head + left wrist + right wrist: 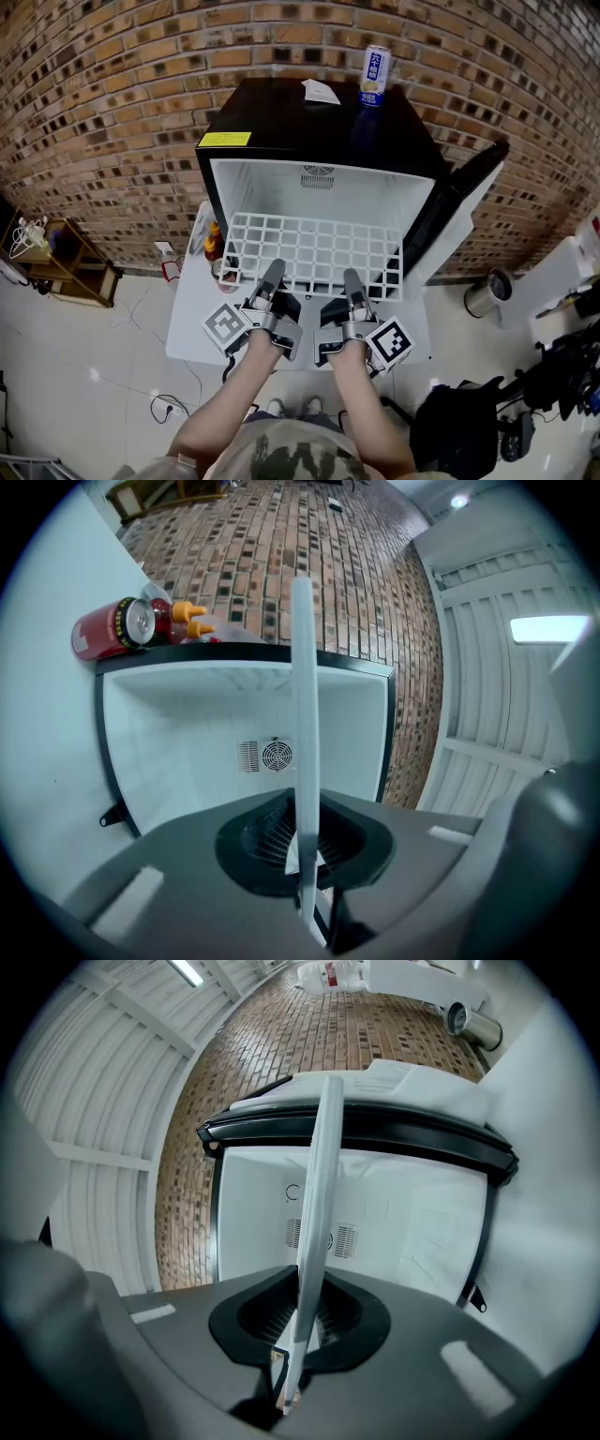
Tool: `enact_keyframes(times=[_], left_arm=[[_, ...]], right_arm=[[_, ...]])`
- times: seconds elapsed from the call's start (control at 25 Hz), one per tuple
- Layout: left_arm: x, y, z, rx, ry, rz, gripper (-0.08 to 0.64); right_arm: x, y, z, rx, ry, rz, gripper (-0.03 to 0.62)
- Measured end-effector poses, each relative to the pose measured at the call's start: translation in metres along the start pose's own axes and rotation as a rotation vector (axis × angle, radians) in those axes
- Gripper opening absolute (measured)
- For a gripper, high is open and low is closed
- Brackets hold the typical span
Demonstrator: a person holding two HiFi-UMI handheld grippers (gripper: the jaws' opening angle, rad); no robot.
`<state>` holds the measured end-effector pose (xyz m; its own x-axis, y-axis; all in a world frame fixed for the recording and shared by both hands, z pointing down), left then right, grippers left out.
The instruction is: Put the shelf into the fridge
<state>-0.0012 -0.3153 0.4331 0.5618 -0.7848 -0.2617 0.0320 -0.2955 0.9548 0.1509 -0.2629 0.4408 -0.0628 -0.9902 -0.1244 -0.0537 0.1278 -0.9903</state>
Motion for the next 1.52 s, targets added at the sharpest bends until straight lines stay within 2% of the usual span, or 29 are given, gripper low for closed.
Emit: enact_keyframes(times=[0.44,0.92,1.12,1.24,1.4,1.52], left_arm=[[0.002,0.002,0.0,0.0,-0.014,0.013,0.025],[0.014,0.001,0.009,0.069,-0.004,0.04,0.031],[0.019,0.004,0.01,0.056,-0.017,0.042,0.031],[0.028,-0.002,0.011,0.03,-0.028,0.018,0.031],[0.036,0.0,0.018,0.103,-0.023,0.021,0.032],[0.043,-0.002,0.018,0.097,-0.031,0.002,0.032]], right_arm=[[0.004,-0.001,0.002,0.01,0.002,-0.016,0.028],[0.019,0.009,0.007,0.007,0.028,-0.043,0.032],[0.025,0.007,0.009,0.008,0.034,-0.051,0.031],[0.033,0.01,0.011,-0.001,0.032,-0.05,0.032],[0.042,0.014,0.015,-0.028,0.026,-0.041,0.043],[0.046,0.015,0.016,-0.074,0.0,-0.036,0.046]])
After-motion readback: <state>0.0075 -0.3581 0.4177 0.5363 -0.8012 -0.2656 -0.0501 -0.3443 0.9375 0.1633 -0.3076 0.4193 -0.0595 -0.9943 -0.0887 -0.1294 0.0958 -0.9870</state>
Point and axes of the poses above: the fingertips, and each gripper's own axes: x forward along the fingers, y to its left, z out of its top, the point moved 1 cm from there along -x, backward along the fingers, and after that the axes turned 7 degrees about x, right-handed, at the moved point
